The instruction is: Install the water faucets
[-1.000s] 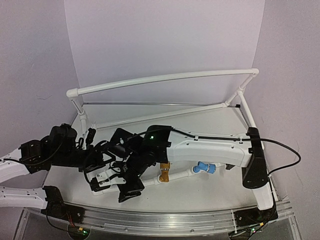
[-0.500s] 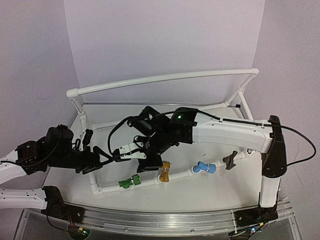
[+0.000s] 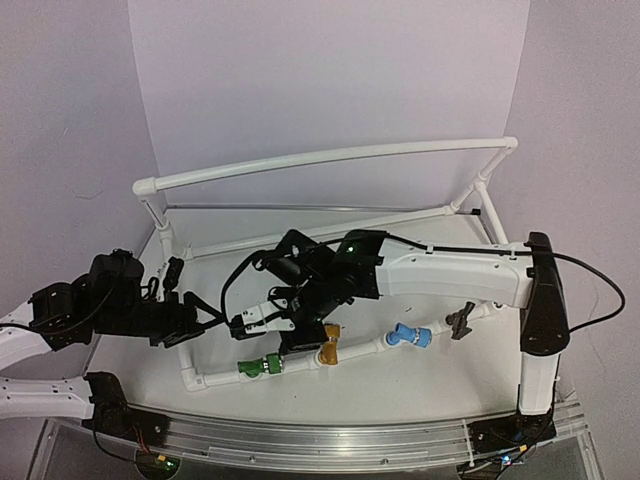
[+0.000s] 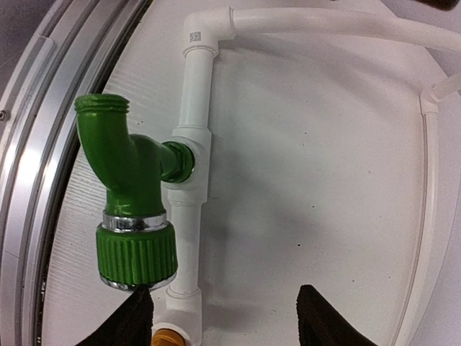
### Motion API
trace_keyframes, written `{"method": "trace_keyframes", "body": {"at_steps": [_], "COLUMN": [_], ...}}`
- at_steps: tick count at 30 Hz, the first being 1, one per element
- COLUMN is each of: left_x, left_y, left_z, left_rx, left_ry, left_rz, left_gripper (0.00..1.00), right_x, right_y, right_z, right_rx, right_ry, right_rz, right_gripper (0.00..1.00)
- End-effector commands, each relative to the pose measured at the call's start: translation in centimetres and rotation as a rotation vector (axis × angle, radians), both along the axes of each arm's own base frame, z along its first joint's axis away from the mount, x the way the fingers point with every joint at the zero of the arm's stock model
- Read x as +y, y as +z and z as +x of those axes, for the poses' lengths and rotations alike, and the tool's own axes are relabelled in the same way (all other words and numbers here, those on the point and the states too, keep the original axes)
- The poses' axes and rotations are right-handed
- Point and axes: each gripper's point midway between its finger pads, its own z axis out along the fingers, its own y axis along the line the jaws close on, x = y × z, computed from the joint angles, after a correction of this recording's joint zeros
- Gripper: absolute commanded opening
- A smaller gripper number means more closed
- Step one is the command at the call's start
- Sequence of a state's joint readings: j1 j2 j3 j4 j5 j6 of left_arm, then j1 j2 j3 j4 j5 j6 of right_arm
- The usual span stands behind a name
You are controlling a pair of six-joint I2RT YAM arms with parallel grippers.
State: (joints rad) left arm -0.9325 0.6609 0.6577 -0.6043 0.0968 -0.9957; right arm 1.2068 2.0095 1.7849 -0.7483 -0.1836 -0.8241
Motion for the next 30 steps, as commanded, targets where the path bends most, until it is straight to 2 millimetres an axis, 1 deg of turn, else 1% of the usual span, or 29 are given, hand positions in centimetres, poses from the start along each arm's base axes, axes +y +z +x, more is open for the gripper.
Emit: {"method": "trace_keyframes", "body": {"at_steps": [1,4,6,11,14,15,19,23,27,30], "left_x": [0.4,0.6,0.5,-0.4,-0.6,-0.5,0.5,1.7,2.0,2.3], "left_y": [-0.3,-0.2,-0.3,-0.6,-1.3,-1.4,-1.2,-1.4,-2.5,-2.6], "left_z": [-0.5,-0.9,-1.4,-2.6,-3.2,-3.3,-3.3,-3.0,-3.1,-2.9], "left_rx": [0.014,0.017,0.028,0.062,0.1,0.107,0.104,0.105,0.134,0.13], "left_ry": [-0.006,-0.017,-0.039,-0.127,-0.16,-0.164,-0.122,-0.058,-0.035,-0.016], "left_rz": [0.003,-0.004,-0.005,-0.016,0.009,0.014,0.026,0.046,0.053,0.049], "left_gripper": [0.65,0.6,0.56,0.47,0.42,0.42,0.41,0.41,0.4,0.4], "right_x": [-0.9,-1.0,-1.3,-2.0,-2.2,-2.2,-2.0,-1.3,-0.4,0.4], "right_y": [-1.8,-2.5,-2.8,-2.6,-2.9,-3.0,-4.2,-4.2,-4.0,-4.4], "right_z": [-1.5,-2.5,-3.1,-4.3,-4.8,-5.0,-6.1,-7.3,-8.9,-9.9], "right_rx": [0.054,0.098,0.124,0.18,0.205,0.218,0.266,0.287,0.301,0.293], "right_ry": [0.044,0.063,0.078,0.1,0.106,0.109,0.121,0.141,0.165,0.176], "right_rz": [-0.044,-0.058,-0.069,-0.076,-0.079,-0.08,-0.092,-0.071,-0.059,-0.057], "right_gripper": [0.56,0.51,0.5,0.45,0.38,0.35,0.28,0.23,0.2,0.2]}}
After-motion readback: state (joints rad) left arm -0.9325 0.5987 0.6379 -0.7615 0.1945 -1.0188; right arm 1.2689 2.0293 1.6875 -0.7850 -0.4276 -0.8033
